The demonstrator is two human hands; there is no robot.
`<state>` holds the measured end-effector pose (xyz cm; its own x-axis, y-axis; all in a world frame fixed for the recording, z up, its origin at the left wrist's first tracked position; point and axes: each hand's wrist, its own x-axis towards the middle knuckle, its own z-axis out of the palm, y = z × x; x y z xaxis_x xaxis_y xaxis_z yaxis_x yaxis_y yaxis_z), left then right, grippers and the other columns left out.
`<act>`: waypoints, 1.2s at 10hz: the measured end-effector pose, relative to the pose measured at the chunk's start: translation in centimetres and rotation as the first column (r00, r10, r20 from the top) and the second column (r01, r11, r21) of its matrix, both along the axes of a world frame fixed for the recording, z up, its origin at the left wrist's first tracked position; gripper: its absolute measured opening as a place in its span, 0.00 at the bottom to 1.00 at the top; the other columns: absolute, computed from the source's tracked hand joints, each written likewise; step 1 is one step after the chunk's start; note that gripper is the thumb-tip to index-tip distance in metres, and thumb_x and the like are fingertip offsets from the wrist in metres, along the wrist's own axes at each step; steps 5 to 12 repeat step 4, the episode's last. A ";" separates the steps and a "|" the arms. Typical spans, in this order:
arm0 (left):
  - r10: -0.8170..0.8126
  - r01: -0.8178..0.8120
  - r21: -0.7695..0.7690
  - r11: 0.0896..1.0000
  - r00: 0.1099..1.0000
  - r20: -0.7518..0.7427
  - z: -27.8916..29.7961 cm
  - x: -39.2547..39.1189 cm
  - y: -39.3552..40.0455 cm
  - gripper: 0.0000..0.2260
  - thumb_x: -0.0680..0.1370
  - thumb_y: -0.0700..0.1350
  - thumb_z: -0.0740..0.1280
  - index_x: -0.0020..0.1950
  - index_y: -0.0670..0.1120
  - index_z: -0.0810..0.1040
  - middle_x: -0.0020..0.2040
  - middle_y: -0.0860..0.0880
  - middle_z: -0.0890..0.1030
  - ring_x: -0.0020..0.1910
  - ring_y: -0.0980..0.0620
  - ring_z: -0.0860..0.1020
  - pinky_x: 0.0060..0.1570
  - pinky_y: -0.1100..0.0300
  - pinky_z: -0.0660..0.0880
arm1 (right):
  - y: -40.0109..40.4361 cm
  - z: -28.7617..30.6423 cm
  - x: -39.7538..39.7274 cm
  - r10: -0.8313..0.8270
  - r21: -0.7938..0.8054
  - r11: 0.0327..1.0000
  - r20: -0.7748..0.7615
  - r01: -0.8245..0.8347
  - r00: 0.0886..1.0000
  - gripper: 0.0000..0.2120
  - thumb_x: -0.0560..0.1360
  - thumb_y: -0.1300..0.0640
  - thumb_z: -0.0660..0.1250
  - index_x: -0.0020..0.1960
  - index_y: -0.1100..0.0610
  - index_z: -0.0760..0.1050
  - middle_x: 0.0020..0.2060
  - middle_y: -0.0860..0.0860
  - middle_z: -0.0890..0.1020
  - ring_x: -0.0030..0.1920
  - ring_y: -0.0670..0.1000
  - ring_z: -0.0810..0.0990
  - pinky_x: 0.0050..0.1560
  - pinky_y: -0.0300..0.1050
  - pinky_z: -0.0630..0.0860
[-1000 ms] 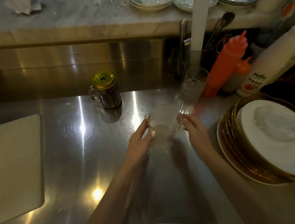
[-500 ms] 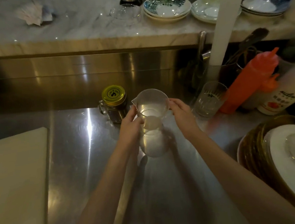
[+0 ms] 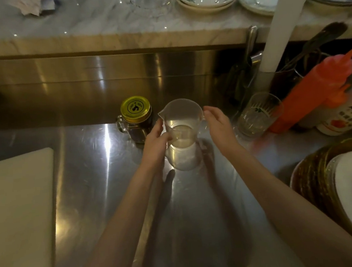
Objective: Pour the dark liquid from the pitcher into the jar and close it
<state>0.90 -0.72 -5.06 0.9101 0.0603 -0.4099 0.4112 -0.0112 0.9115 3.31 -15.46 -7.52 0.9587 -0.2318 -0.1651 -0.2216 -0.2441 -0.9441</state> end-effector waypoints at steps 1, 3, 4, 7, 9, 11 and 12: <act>0.125 -0.128 0.083 0.988 0.991 0.042 0.4 0.0 1.0 0.20 0.75 0.34 0.58 0.66 0.43 0.71 0.64 0.46 0.75 0.64 0.49 0.71 0.57 0.61 0.69 | -0.2 1.5 -0.6 -0.087 -0.022 0.996 0.081 0.089 0.993 0.13 0.80 0.56 0.56 0.62 0.54 0.71 0.60 0.53 0.74 0.59 0.49 0.72 0.55 0.39 0.69; 0.118 -0.144 0.076 0.987 0.954 0.275 5.2 0.5 2.5 0.12 0.75 0.35 0.58 0.46 0.48 0.79 0.43 0.51 0.80 0.50 0.51 0.78 0.50 0.60 0.74 | 0.4 12.3 -4.7 -0.256 0.421 0.903 0.366 0.086 0.895 0.09 0.79 0.64 0.56 0.51 0.58 0.75 0.43 0.52 0.82 0.46 0.49 0.81 0.49 0.43 0.77; 0.093 -0.119 0.045 0.992 0.918 0.384 9.6 0.8 3.7 0.11 0.76 0.37 0.58 0.47 0.49 0.78 0.43 0.52 0.80 0.49 0.54 0.78 0.46 0.61 0.73 | -0.9 19.4 -9.6 -0.295 0.679 0.711 0.526 -0.185 0.798 0.10 0.78 0.66 0.56 0.48 0.58 0.76 0.37 0.52 0.83 0.43 0.51 0.82 0.46 0.44 0.78; 0.093 -0.119 0.045 0.992 0.918 0.384 9.6 0.8 3.7 0.11 0.76 0.37 0.58 0.47 0.49 0.78 0.43 0.52 0.80 0.49 0.54 0.78 0.46 0.61 0.73 | -0.9 19.4 -9.6 -0.295 0.679 0.711 0.526 -0.185 0.798 0.10 0.78 0.66 0.56 0.48 0.58 0.76 0.37 0.52 0.83 0.43 0.51 0.82 0.46 0.44 0.78; 0.093 -0.119 0.045 0.992 0.918 0.384 9.6 0.8 3.7 0.11 0.76 0.37 0.58 0.47 0.49 0.78 0.43 0.52 0.80 0.49 0.54 0.78 0.46 0.61 0.73 | -0.9 19.4 -9.6 -0.295 0.679 0.711 0.526 -0.185 0.798 0.10 0.78 0.66 0.56 0.48 0.58 0.76 0.37 0.52 0.83 0.43 0.51 0.82 0.46 0.44 0.78; 0.093 -0.119 0.045 0.992 0.918 0.384 9.6 0.8 3.7 0.11 0.76 0.37 0.58 0.47 0.49 0.78 0.43 0.52 0.80 0.49 0.54 0.78 0.46 0.61 0.73 | -0.9 19.4 -9.6 -0.295 0.679 0.711 0.526 -0.185 0.798 0.10 0.78 0.66 0.56 0.48 0.58 0.76 0.37 0.52 0.83 0.43 0.51 0.82 0.46 0.44 0.78; 0.093 -0.119 0.045 0.992 0.918 0.384 9.6 0.8 3.7 0.11 0.76 0.37 0.58 0.47 0.49 0.78 0.43 0.52 0.80 0.49 0.54 0.78 0.46 0.61 0.73 | -0.9 19.4 -9.6 -0.295 0.679 0.711 0.526 -0.185 0.798 0.10 0.78 0.66 0.56 0.48 0.58 0.76 0.37 0.52 0.83 0.43 0.51 0.82 0.46 0.44 0.78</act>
